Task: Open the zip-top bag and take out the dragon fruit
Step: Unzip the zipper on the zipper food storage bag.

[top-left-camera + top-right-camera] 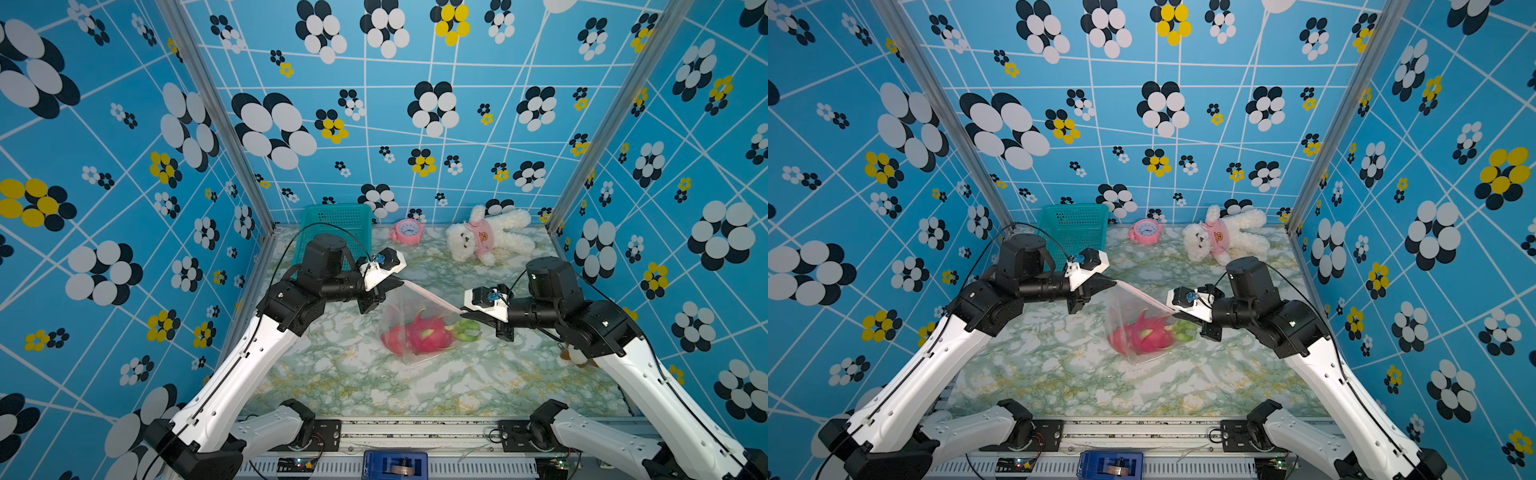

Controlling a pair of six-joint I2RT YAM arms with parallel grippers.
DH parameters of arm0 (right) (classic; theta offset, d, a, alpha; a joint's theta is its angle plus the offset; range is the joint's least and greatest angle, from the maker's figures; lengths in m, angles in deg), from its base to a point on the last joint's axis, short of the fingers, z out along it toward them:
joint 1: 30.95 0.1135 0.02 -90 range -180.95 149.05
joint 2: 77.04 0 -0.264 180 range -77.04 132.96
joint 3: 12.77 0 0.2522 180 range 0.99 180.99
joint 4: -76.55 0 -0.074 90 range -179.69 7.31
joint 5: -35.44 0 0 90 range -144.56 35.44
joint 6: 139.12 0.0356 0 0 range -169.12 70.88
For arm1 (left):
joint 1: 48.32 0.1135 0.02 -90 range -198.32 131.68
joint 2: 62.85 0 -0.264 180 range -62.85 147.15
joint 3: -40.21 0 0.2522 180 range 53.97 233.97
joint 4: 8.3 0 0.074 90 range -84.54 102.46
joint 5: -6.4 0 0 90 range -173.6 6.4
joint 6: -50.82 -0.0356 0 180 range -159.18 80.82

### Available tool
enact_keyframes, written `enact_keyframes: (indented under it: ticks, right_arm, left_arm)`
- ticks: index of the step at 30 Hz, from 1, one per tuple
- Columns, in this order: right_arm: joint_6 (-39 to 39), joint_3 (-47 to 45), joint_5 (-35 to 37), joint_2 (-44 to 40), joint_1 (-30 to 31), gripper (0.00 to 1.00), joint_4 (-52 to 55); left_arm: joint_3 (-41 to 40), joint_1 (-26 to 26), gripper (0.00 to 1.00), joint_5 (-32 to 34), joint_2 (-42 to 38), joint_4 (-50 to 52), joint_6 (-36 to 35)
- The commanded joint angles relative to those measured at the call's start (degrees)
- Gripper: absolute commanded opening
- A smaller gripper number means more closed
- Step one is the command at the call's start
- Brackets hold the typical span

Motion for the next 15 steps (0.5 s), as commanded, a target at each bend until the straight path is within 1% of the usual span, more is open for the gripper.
enact_keyframes:
  ticks: [1,15]
  right_arm:
    - [0.03,-1.67,1.74,-2.80,-0.78,0.03,4.99]
    - [1.32,-4.56,2.99,-7.75,-1.14,0.03,8.22]
  left_arm:
    - [0.15,2.98,0.00,1.38,-2.34,-1.62,-1.69]
    - [-0.68,4.44,0.00,-0.92,-2.72,-0.82,-2.64]
